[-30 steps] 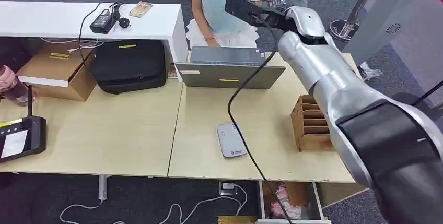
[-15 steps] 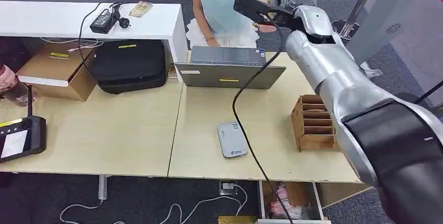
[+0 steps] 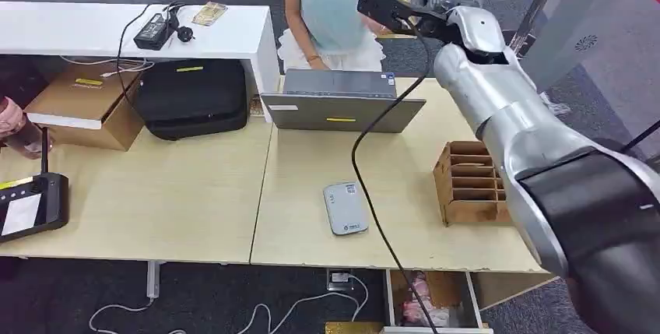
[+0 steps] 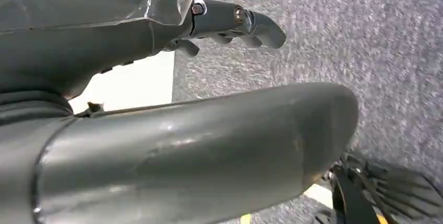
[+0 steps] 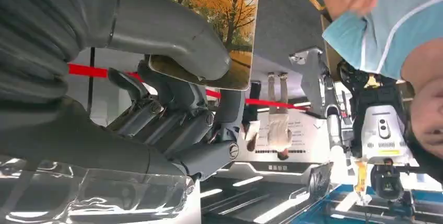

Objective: Pass the card to the sensor for recognition and then transmit it.

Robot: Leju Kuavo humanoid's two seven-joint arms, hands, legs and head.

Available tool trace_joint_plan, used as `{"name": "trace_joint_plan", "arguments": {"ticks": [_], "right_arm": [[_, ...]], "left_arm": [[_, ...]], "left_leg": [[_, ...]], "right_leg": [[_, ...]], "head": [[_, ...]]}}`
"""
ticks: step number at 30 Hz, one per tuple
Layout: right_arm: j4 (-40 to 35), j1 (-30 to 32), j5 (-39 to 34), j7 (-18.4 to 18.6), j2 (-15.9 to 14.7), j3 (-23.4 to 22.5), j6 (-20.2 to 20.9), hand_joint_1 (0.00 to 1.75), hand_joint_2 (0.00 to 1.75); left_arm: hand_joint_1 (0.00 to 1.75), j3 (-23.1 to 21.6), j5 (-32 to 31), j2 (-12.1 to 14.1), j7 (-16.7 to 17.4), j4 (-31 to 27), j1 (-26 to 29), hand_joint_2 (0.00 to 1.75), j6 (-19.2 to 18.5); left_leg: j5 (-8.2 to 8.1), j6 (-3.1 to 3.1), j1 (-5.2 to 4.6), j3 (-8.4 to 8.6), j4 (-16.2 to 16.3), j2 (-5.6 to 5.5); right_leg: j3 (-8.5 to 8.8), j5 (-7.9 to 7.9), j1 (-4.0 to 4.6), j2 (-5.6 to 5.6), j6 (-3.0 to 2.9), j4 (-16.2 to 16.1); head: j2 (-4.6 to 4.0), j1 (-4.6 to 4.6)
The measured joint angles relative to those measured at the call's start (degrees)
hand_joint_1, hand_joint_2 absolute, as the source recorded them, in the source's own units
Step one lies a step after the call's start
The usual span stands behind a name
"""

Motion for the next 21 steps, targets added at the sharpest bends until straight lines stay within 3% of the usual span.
{"name": "trace_joint_plan", "arguments": {"ticks": [5, 11, 21], "right_arm": [[-0.57, -0.24, -0.7, -2.55, 0.0, -1.59, -1.51, 1.75, 1.75], [-2.89, -0.74, -4.33, -6.58, -0.11, -4.79, -0.15, 1.75, 1.75], [-11.5, -2.24, -15.2, -10.58, -3.73, -14.1, 8.53, 1.75, 1.75]], "left_arm": [[0.0, 0.98, 1.38, 2.49, -1.44, -0.02, -1.53, 0.0, -3.82], [0.0, 1.99, 3.35, 6.25, 1.38, -0.04, -5.51, 0.0, -5.88], [0.0, 4.48, 5.29, 15.36, 9.31, -0.22, -13.14, 0.0, -8.0]], "left_leg": [[0.03, -0.04, 0.01, 0.0, 0.0, -0.02], [0.08, -0.11, 0.07, 0.01, 0.0, 0.0], [0.19, -0.23, 0.16, -0.09, 0.0, -0.11]], "right_leg": [[-0.01, 0.0, 0.01, -0.02, 0.0, 0.01], [-0.03, 0.1, 0.07, -0.01, -0.15, 0.04], [-0.08, 0.15, 0.14, -0.1, -0.23, 0.04]], "head": [[0.0, 0.0], [0.0, 0.04], [0.0, 0.04]]}}
